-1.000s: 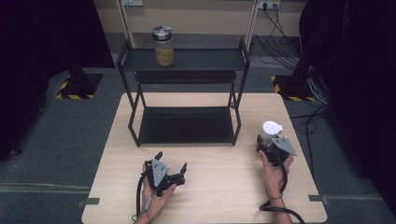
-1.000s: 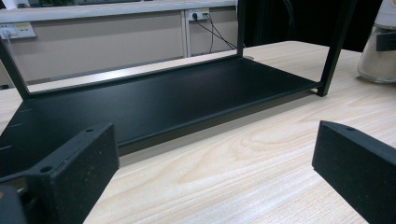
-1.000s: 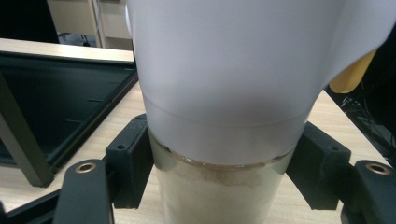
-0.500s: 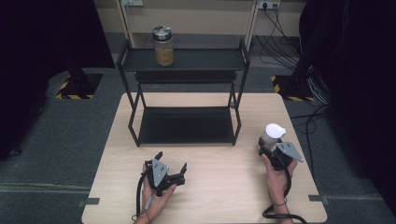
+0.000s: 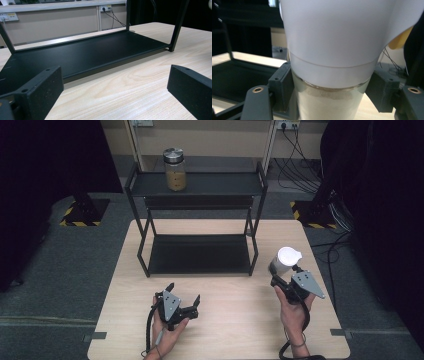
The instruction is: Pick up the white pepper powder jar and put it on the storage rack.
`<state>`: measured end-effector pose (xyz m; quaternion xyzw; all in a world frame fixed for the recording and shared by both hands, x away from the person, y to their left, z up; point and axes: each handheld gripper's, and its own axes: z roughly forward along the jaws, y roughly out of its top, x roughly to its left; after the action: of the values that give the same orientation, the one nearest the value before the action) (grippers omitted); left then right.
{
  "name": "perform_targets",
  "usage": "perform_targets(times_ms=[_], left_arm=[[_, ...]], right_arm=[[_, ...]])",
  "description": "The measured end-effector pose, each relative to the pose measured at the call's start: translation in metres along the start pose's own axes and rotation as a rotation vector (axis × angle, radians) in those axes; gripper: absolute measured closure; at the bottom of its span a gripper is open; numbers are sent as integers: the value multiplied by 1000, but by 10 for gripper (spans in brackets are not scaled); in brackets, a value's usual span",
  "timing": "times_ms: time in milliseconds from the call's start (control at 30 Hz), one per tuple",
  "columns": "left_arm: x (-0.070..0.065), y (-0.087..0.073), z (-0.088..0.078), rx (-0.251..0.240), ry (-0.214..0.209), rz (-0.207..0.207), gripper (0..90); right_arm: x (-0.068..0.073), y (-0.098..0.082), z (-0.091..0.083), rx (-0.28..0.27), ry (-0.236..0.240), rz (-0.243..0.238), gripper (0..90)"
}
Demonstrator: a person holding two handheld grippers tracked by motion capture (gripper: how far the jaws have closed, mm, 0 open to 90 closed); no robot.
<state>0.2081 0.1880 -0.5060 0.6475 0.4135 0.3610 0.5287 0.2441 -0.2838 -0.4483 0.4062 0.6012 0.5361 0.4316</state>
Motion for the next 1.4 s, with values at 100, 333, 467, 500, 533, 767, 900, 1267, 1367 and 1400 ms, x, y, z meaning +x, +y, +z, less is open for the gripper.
perform_targets(times_ms=[100,333,467,500,533,767,900,1267,1367,1400], left_arm=[[0,0,0,-1,1,-1,0],[-1,0,0,1,3,-1,0],[0,0,0,2,3,-1,0],[0,0,0,2,3,-2,0],[0,0,0,2,3,-1,0],[-1,0,0,2,4,0,0],[-1,0,0,1,4,-2,0],[-1,1,0,4,3,-4,0],[-1,1,0,3,3,-2,0],[-1,0,0,3,3,-2,0]], right_arm=[[5,6,-3,-25,18,-12,310],[15,13,-5,-49,49,-37,310],[20,15,-5,-55,62,-45,310],[21,16,-6,-58,67,-48,310],[22,17,-6,-61,71,-47,310],[30,32,-5,-120,99,-50,310],[36,42,-2,-146,112,-58,310],[45,50,8,-145,129,-71,310],[48,56,11,-157,133,-69,310],[48,59,12,-161,133,-67,310]])
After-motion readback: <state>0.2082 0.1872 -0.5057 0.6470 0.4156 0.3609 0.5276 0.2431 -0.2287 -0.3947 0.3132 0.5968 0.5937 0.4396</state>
